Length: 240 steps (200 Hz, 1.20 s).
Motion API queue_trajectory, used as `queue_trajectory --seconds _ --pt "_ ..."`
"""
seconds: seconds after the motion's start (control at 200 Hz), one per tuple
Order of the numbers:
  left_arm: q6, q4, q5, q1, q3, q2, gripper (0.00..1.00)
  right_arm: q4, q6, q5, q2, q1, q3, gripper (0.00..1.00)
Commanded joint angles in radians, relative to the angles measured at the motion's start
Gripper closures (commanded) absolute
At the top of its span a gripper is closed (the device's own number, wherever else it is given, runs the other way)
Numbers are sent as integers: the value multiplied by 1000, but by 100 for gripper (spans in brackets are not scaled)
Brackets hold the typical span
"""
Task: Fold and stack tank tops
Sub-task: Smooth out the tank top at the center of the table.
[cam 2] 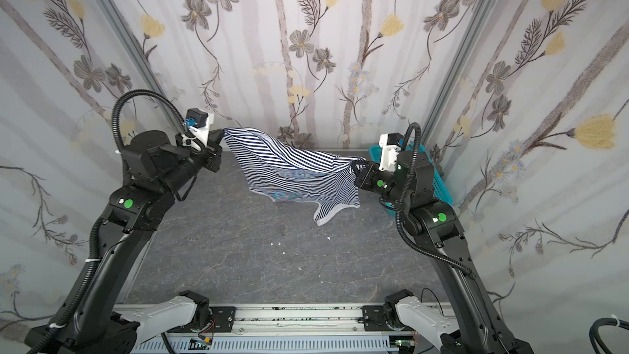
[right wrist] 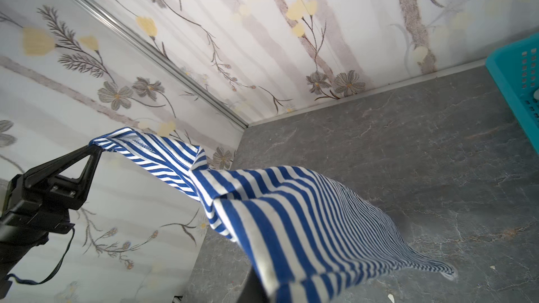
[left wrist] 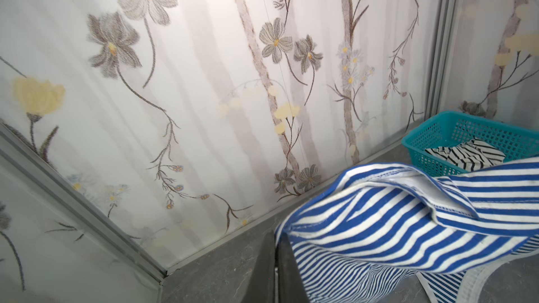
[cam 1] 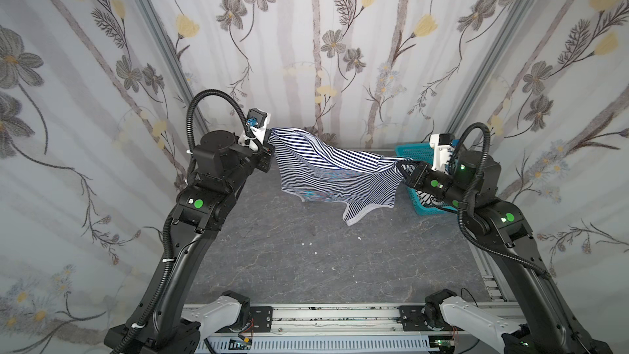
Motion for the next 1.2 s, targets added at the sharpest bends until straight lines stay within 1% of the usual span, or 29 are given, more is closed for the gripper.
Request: queue_trajectory --seconds 0.0,0.1,0.15,0.24,0.36,0.49,0.624,0.714,0.734,0.839,0.949,1.049,1.159,1.194 --pt "-41 -60 -33 0 81 -20 100 -72 -5 65 -41 36 51 100" --pt "-39 -112 -22 0 135 -42 100 -103 13 153 -74 134 113 100" --pt "-33 -135 -18 0 156 -46 100 -112 20 169 -80 164 143 100" --pt "-36 -168 -20 0 178 -54 100 -134 27 194 -82 177 192 100" --pt "-28 -209 -13 0 194 -50 100 -162 11 245 -61 169 241 100" --pt "7 -207 -26 1 137 -17 100 -121 6 115 1 74 213 100" --pt "5 -184 9 1 125 64 100 -24 4 5 66 -15 130 100" --pt "18 -139 20 1 118 119 100 27 -2 -39 124 -48 105 100" --pt "21 -125 19 2 116 149 100 37 -5 -48 140 -54 105 100" --pt "30 -54 26 20 134 247 100 84 -18 -109 241 -83 133 100" --pt "12 -17 36 44 250 386 100 102 -34 -179 376 -113 226 100" --pt "10 -6 30 70 398 521 100 95 -46 -239 527 -140 370 100" --pt "7 -7 25 102 587 660 100 60 -57 -299 685 -164 581 100" --pt "5 -7 20 113 650 699 100 35 -64 -316 734 -170 677 100"
